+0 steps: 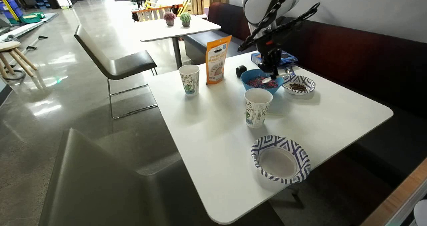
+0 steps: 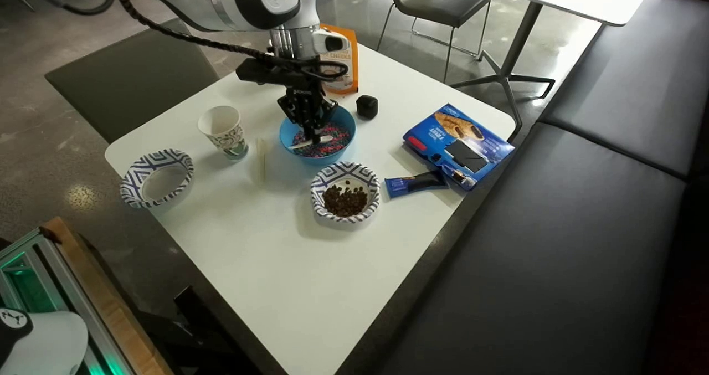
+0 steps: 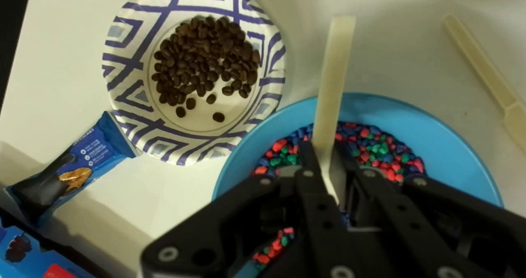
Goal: Put some of the contents of the blue bowl into the paper cup next to the orange packet using the plastic spoon
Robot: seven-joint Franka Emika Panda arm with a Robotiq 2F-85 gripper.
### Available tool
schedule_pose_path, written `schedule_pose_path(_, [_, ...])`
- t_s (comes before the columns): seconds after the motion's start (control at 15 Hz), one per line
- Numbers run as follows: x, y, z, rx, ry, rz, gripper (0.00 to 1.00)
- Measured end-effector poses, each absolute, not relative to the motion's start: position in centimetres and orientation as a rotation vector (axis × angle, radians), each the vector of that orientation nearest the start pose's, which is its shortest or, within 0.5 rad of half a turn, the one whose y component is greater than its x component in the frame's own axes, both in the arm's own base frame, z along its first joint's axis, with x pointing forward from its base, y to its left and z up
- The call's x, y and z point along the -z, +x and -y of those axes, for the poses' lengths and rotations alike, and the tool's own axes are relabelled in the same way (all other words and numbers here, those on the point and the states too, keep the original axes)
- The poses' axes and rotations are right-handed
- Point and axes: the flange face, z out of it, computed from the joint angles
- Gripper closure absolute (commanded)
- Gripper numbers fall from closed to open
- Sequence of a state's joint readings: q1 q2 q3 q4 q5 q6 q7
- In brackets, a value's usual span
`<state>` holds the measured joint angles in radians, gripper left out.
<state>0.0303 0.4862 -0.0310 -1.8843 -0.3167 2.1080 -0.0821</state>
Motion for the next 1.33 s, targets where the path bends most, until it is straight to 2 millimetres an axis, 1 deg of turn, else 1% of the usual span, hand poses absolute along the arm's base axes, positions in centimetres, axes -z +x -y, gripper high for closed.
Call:
schedule_pose_path(0.2, [-22.1,61.5,0.3,-0.503,-3.325,0.498,0.96])
schedule_pose_path(0.47, [-21.4,62.5,-1.0,-0.497,-3.315,0.532,0.96])
schedule_pose_path(0.67, [-21.2,62.7,-1.2,-0.493,-3.273,0.568,0.96])
schedule_pose_path(0.8, [-21.2,62.7,-0.4,-0.492,-3.235,0.588,0.96])
schedule_pose_path(0.93, [-21.1,62.8,0.9,-0.468,-3.176,0.634,0.96])
schedule_pose_path(1.2, [-20.8,62.8,4.0,-0.363,-3.040,0.769,0.96])
schedule_pose_path(1.33, [-20.7,62.7,5.1,-0.317,-2.979,0.829,0.96])
